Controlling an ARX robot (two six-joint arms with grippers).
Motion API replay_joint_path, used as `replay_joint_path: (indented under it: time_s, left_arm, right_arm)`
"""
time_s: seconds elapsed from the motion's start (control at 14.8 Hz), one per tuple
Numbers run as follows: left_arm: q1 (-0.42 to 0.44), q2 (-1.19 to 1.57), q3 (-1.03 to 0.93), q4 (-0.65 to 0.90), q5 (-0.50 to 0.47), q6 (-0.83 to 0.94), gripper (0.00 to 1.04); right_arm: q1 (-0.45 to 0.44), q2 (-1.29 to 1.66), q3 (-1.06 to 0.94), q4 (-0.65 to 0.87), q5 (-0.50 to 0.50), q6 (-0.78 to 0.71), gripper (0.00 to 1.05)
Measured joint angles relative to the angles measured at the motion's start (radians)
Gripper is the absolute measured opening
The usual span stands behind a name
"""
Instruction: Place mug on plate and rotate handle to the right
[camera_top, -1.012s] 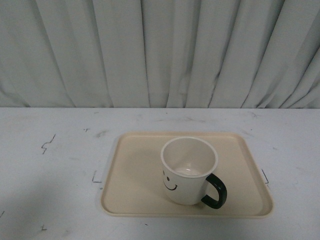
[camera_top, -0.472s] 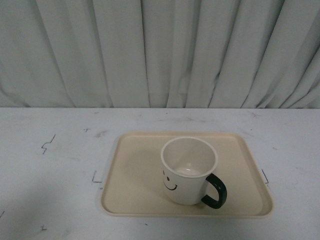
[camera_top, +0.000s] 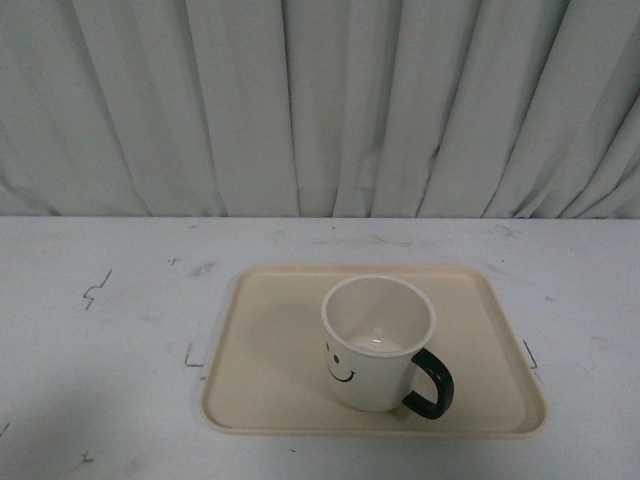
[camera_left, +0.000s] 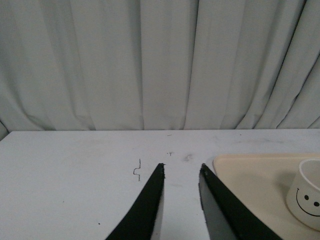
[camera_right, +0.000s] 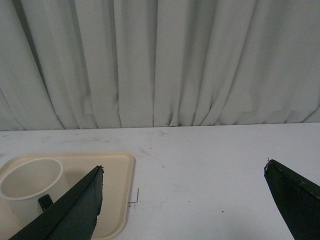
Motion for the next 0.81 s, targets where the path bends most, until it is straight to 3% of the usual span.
replay_joint_path:
  time_s: [0.34,0.4,0.54,0.61,0.67,0.81]
  left_arm:
    - [0.000,0.000,0.000,0.000,0.000,0.000,0.83]
    - [0.000,0.000,0.000,0.000,0.000,0.000,0.95]
    - [0.000,0.000,0.000,0.000,0.000,0.000,0.98]
    - [0.000,0.000,0.000,0.000,0.000,0.000,0.98]
    - [0.000,0.000,0.000,0.000,0.000,0.000,0.98]
    - [0.000,0.000,0.000,0.000,0.000,0.000,0.98]
  right_arm:
    - [0.000,0.000,0.000,0.000,0.000,0.000,0.98]
    - [0.022,0.043,0.001,0.083,0.032,0.000,0.98]
    - [0.149,0.465,0.081,0.420,0.143,0.006,0.98]
    - [0.162,0.625,0.143,0.488,0.206,0.008,0.98]
    - [0.163,0.784,0.224,0.528,0.243,0.008,0.98]
    - [0.130,1.042,0.386,0.449,0.195,0.014,0.98]
